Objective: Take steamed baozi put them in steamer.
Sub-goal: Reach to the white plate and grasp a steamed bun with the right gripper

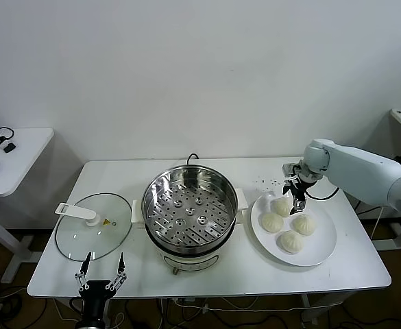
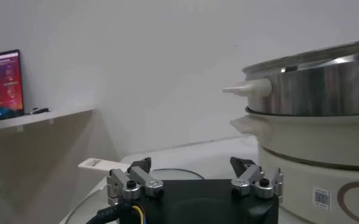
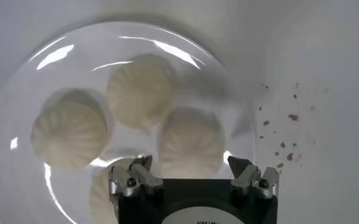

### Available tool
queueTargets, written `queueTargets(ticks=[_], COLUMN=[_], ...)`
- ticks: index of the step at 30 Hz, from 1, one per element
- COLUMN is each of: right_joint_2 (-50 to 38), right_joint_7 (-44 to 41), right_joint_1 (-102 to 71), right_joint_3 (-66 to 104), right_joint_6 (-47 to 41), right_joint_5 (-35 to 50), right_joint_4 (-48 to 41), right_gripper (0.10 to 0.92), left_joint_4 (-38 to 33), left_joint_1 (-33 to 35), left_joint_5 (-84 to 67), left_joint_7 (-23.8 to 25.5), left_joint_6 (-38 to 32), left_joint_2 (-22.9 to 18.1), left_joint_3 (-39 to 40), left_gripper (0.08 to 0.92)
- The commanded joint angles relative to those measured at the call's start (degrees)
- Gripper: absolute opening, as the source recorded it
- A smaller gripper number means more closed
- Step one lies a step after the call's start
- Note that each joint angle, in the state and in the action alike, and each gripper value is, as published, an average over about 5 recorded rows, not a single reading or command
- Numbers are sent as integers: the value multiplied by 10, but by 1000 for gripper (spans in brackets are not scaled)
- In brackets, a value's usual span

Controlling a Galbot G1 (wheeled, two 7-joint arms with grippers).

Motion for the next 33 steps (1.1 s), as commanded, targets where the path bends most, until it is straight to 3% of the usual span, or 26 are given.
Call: queueTargets(ticks=[1,8,15,22,33], right_joint_2=[3,10,12,7,-38], right_joint_7=[2,7,9,9,-1], right_joint_1=[-10,-16,-13,-8,132], right_joint_3=[4,10,10,7,-81], right_joint_6=[-4,-7,-7,-9,24], right_joint_5=[-3,-3,-5,-5,-2], right_joint_4=[-8,-15,-14,0,137], right_gripper=[823,813,690,652,628], left_joint_4=[1,2,2,2,-1], left_joint_1=[0,-1,-2,-2,-1], left_joint_5=[1,3,4,5,9], left_joint_7=[0,-1,-2,-2,-4], left_joint_6=[0,-1,-1,-2,-4], left_joint_2=[0,0,0,0,0], left_joint_3=[0,-1,-2,-2,-1], left_gripper=[823,823,823,823,823])
